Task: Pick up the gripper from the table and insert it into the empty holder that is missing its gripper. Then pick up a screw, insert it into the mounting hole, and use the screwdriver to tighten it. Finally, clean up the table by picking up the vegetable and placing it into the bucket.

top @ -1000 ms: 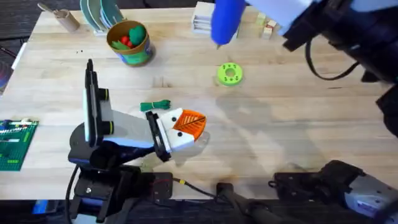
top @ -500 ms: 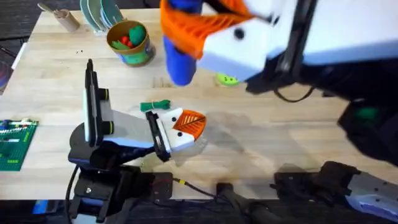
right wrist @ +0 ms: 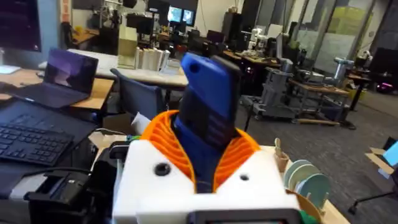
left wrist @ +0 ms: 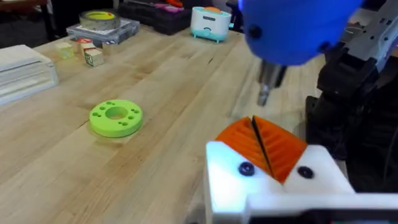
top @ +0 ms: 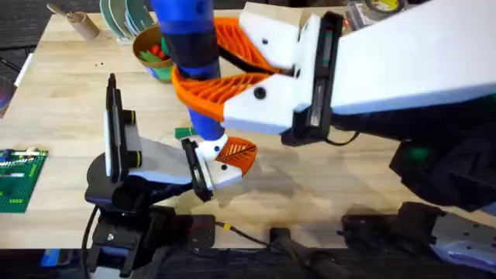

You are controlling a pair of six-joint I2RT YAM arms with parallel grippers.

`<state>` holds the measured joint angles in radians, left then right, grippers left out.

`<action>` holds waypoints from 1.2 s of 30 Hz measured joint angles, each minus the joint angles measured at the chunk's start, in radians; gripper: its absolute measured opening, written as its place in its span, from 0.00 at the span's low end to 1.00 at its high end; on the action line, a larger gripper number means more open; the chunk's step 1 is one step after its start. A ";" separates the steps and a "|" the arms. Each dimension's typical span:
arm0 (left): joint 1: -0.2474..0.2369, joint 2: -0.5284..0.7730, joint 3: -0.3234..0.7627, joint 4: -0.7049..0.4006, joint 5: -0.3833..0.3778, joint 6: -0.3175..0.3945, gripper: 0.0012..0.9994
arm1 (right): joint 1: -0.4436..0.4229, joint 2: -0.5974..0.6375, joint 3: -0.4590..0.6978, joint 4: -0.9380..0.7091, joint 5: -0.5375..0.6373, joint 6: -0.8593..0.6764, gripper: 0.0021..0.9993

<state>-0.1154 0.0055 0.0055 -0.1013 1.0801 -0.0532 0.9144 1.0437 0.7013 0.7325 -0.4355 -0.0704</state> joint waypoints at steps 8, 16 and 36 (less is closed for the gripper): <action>0.000 0.000 0.000 0.000 0.000 0.000 0.02 | 0.005 0.011 -0.022 -0.001 0.001 0.015 0.11; 0.000 0.000 0.000 0.000 0.000 0.000 0.02 | 0.006 0.061 -0.024 0.018 0.001 0.028 0.10; 0.000 0.000 0.000 0.000 0.000 0.000 0.02 | 0.008 0.071 -0.024 0.007 0.005 0.037 0.10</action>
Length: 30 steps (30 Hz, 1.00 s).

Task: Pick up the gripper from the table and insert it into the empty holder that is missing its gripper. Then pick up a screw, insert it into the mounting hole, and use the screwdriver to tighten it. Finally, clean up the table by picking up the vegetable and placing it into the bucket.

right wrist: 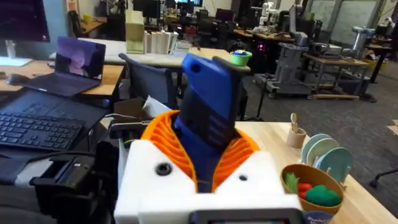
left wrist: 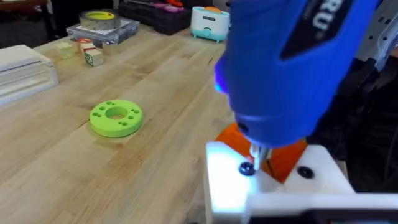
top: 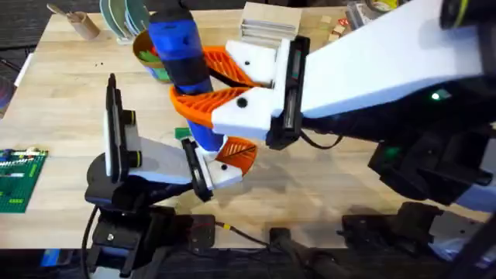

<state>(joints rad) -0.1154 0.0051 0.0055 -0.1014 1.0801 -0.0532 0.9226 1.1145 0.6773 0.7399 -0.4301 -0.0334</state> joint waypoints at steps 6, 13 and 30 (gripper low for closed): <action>0.000 0.000 0.000 0.000 0.000 0.000 0.02 | 0.000 0.002 0.000 0.000 0.003 0.000 0.09; 0.000 0.000 0.000 0.000 0.000 0.000 0.02 | 0.000 0.003 0.000 0.000 0.004 -0.007 0.09; 0.000 0.000 0.000 0.000 0.000 0.000 0.02 | 0.000 0.003 0.000 -0.034 0.026 -0.019 0.09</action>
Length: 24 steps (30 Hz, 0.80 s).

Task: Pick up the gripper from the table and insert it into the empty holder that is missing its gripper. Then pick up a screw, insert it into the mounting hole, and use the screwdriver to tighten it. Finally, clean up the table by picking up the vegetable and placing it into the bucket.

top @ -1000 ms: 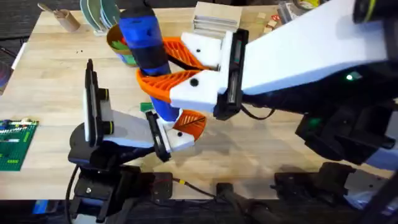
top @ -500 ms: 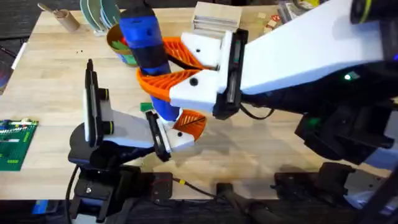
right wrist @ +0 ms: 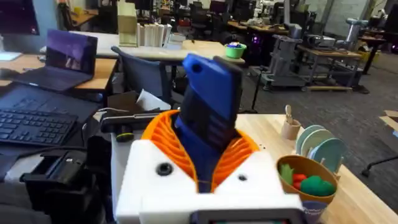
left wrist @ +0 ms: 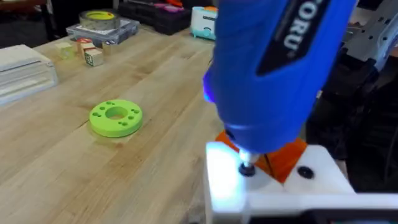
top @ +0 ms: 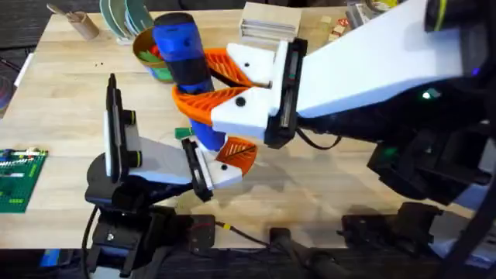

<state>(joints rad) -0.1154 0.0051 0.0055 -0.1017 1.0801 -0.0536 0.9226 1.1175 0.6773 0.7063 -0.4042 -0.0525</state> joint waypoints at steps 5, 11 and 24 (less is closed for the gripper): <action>0.000 0.000 0.000 0.000 0.000 0.000 0.02 | 0.000 0.004 0.000 0.001 0.000 0.000 0.08; 0.000 0.000 0.000 0.000 0.000 0.000 0.02 | 0.000 0.004 0.000 0.001 0.004 0.000 0.08; 0.000 0.000 0.000 0.000 0.000 0.000 0.02 | -0.044 -0.019 -0.004 0.185 0.003 -0.007 0.08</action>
<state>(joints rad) -0.1154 0.0055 0.0055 -0.1013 1.0801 -0.0532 0.8783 1.0988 0.6735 0.8911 -0.4007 -0.0598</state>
